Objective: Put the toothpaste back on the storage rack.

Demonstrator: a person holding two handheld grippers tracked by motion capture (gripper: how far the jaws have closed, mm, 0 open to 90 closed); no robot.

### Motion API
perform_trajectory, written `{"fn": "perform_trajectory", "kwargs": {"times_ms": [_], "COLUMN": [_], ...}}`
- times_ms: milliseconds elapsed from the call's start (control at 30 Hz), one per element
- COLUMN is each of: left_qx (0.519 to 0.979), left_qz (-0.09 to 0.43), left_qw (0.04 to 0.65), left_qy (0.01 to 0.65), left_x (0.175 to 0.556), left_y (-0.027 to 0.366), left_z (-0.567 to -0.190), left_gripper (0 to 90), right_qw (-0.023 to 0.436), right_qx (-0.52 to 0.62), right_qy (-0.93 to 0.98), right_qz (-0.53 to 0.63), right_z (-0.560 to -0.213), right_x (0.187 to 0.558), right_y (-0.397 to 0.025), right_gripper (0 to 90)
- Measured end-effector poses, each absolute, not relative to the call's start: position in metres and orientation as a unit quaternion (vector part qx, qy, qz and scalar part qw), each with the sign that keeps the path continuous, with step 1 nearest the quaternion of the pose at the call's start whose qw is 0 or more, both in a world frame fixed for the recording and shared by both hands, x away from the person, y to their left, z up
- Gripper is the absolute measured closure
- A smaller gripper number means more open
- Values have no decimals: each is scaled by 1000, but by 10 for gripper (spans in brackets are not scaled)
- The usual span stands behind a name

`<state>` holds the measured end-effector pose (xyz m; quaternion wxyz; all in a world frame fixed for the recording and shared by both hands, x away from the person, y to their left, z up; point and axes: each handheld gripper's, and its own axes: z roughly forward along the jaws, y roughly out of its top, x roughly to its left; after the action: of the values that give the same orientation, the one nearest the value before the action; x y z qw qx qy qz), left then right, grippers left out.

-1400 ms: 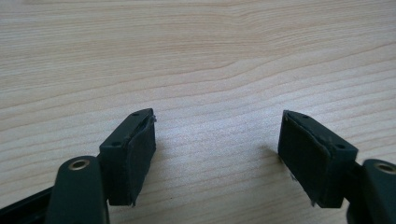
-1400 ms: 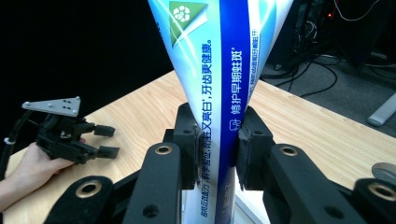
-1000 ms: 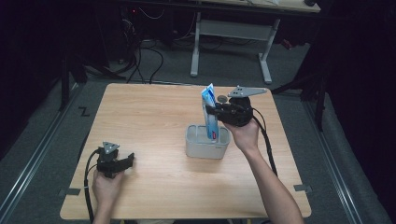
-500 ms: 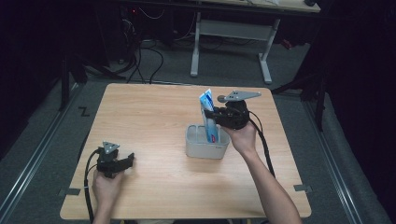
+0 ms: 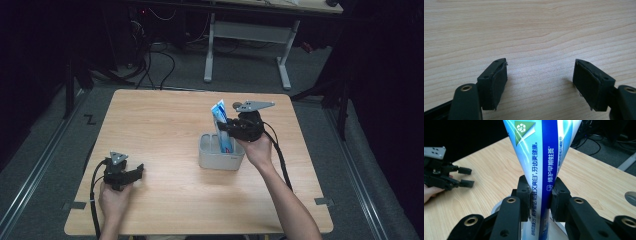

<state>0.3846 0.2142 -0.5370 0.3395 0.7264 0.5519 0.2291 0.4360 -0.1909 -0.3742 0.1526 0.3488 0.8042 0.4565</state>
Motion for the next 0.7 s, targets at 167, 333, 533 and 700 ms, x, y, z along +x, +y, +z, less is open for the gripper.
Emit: {"fn": "perform_trajectory", "kwargs": {"times_ms": [167, 333, 533, 700], "left_qx": [727, 727, 727, 727], "left_qz": [229, 229, 229, 229], "left_qw": [339, 339, 339, 339], "left_qy": [552, 551, 551, 552], "left_x": [385, 385, 385, 385], "left_y": [214, 214, 214, 214], "left_z": [-537, -537, -537, -537], "left_gripper": [282, 282, 282, 282], "right_qw": [151, 148, 146, 147], "right_qx": [347, 345, 346, 345], "right_qy": [808, 812, 817, 820], "right_qz": [452, 447, 436, 432], "right_z": [-376, -380, -384, -388], "right_x": [436, 436, 436, 436], "right_y": [-190, -189, -188, -187], "right_gripper": [727, 727, 727, 726]}}
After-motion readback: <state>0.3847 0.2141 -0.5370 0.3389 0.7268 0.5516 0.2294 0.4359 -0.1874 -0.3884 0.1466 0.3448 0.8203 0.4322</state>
